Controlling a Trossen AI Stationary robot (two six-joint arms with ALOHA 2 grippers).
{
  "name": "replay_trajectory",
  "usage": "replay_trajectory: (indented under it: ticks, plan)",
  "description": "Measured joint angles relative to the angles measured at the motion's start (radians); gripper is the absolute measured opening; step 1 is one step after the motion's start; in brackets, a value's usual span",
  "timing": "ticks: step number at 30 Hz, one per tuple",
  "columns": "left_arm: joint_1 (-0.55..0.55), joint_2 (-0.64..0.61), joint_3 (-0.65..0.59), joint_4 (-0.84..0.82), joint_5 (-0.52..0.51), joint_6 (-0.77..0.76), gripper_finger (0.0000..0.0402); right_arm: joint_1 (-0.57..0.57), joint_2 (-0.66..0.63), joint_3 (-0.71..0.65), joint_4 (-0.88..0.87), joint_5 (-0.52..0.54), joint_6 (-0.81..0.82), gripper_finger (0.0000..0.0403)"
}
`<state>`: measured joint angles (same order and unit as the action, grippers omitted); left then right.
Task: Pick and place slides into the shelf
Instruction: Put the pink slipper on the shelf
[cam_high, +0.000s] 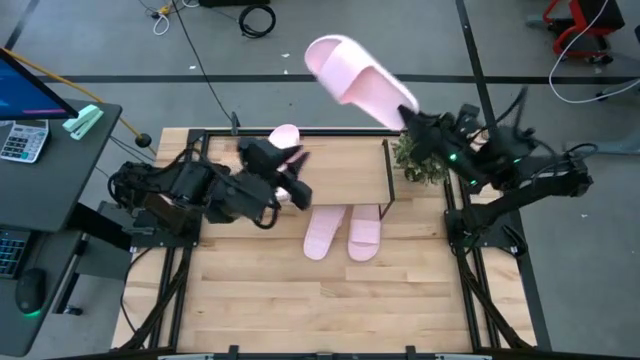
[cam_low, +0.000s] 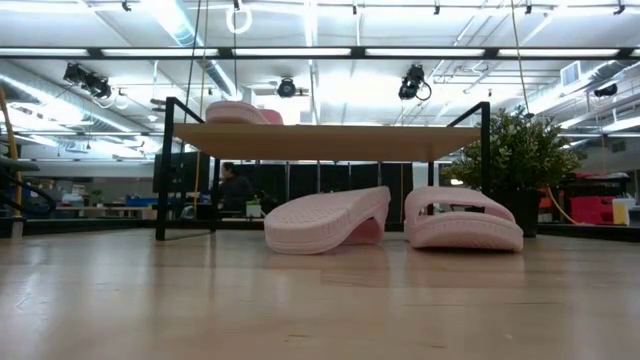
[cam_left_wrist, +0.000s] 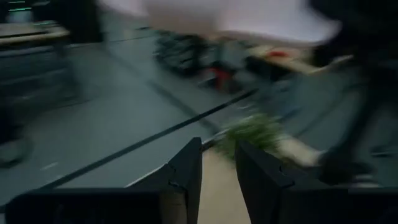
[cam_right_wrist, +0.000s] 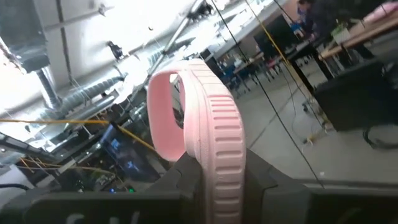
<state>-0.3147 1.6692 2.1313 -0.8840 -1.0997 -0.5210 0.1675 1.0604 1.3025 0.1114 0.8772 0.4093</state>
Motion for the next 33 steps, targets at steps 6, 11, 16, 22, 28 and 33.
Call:
replay_trajectory:
  ticks: [6,11,16,22,28,33]
  plan:
    - [0.071,0.021,-0.101,0.593,0.274,0.345,0.0098,-0.034,-0.095,0.0,-0.004,-0.054,-0.087,0.0062]
    - [0.173,0.021,-0.208,0.897,0.413,0.371,0.0106,-0.036,-0.165,0.001,-0.011,-0.095,-0.143,0.0062]
    - [0.282,0.022,-0.306,1.206,0.603,0.33,0.0114,-0.036,-0.206,0.001,-0.018,-0.141,-0.163,0.0062]
    - [0.385,0.022,-0.399,1.46,0.71,0.207,0.0127,-0.036,-0.229,0.001,-0.026,-0.232,-0.167,0.0062]
    - [0.463,0.021,-0.405,1.467,0.778,0.147,0.0158,-0.035,-0.244,0.001,-0.128,-0.303,-0.104,0.0062]
    - [0.492,0.019,-0.405,1.475,0.844,0.147,0.0186,-0.035,-0.253,0.001,-0.159,-0.312,-0.098,0.0062]
